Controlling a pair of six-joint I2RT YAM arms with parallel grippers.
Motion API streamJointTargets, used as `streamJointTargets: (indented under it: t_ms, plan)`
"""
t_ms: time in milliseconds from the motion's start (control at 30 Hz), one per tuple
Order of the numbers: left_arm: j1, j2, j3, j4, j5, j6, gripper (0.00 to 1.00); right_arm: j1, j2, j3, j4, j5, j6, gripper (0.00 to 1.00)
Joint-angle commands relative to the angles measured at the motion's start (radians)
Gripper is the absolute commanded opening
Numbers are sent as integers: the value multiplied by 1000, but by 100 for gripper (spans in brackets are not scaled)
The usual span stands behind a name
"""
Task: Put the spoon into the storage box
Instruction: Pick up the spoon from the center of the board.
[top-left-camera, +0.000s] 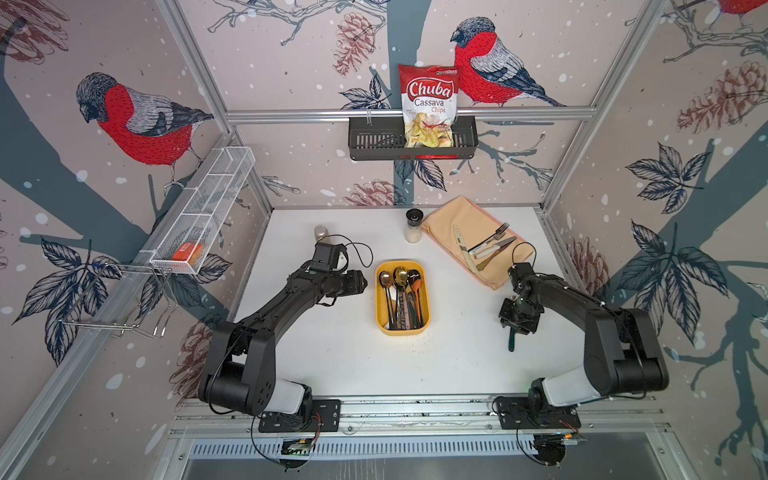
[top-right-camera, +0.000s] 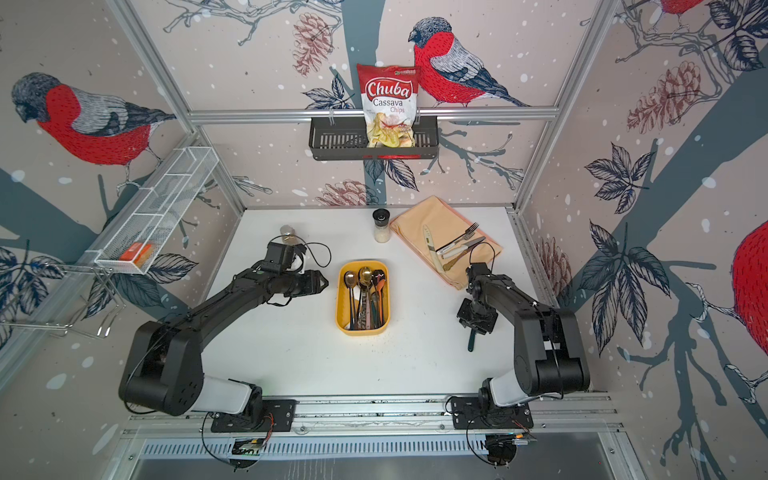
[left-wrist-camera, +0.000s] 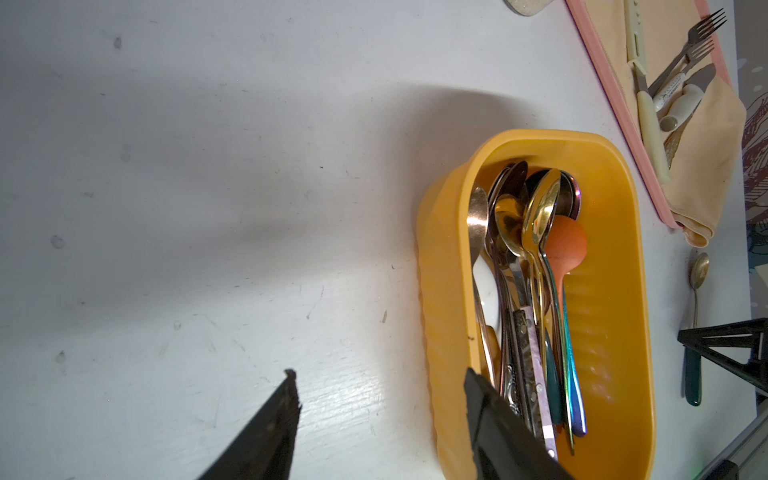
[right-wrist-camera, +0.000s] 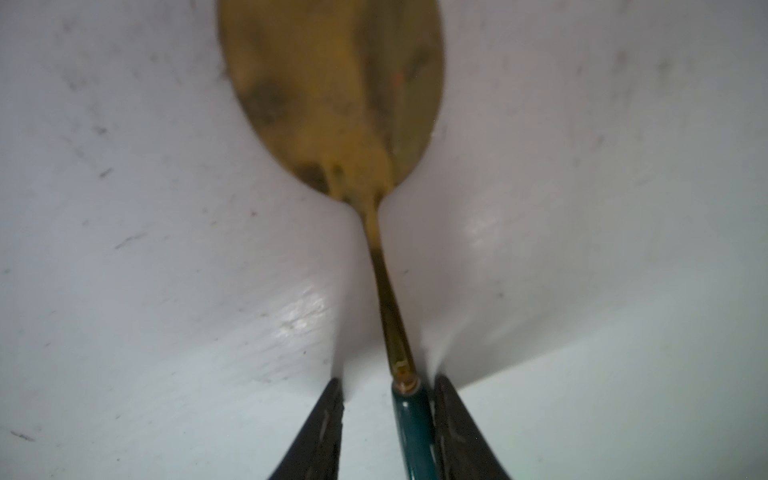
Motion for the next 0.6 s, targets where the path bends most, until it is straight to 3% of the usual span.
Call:
streamJointTargets:
  t_ms: [0,567]
  plan:
    - [-1,5,-1,20,8,2,65,20,18,-20,-33,-55,32,35]
    - [-2,-6,5,11,1,7,65,79,74,-23,-24,-35,47,12]
